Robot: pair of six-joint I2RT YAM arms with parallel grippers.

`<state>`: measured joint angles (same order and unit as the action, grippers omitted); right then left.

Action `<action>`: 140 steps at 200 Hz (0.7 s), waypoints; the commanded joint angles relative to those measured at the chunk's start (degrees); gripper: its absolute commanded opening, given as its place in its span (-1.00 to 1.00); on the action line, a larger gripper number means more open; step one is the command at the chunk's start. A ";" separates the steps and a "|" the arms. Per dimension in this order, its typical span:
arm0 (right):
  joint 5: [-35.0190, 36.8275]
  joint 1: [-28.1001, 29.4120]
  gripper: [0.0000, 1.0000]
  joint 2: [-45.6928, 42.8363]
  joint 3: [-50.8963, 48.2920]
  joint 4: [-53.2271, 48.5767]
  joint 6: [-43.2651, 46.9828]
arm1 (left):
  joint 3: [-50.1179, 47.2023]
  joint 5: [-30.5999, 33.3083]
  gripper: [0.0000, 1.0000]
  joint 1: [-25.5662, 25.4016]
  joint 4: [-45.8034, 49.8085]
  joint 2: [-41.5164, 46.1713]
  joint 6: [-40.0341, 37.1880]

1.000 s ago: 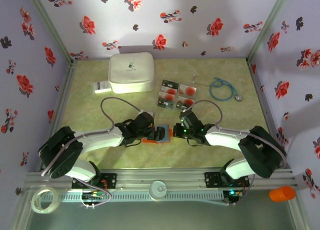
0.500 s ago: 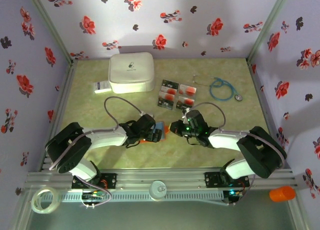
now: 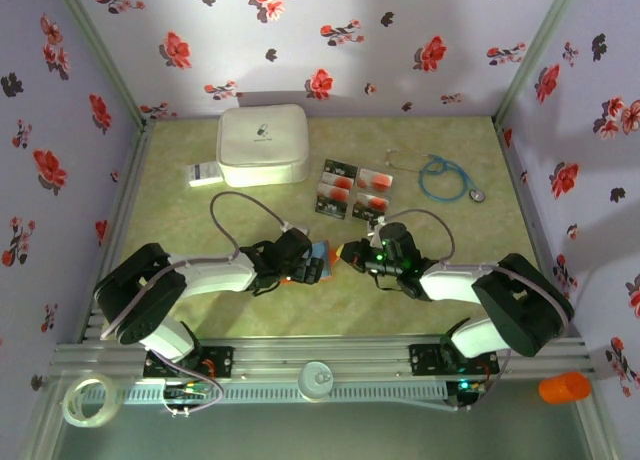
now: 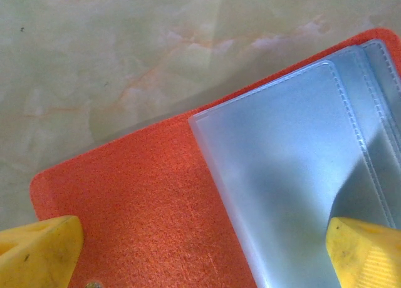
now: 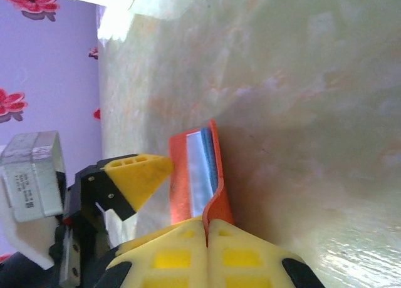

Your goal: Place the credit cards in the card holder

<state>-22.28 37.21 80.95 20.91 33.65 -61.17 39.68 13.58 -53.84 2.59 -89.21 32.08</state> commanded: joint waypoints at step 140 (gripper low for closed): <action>11.65 -0.21 -0.25 -12.45 8.42 -32.31 12.85 | -0.94 -5.66 0.99 3.28 -1.10 4.36 6.87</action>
<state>-13.21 37.10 70.30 24.80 7.84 -52.40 39.68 9.34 -51.35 2.94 -87.15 36.36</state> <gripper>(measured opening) 0.379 0.997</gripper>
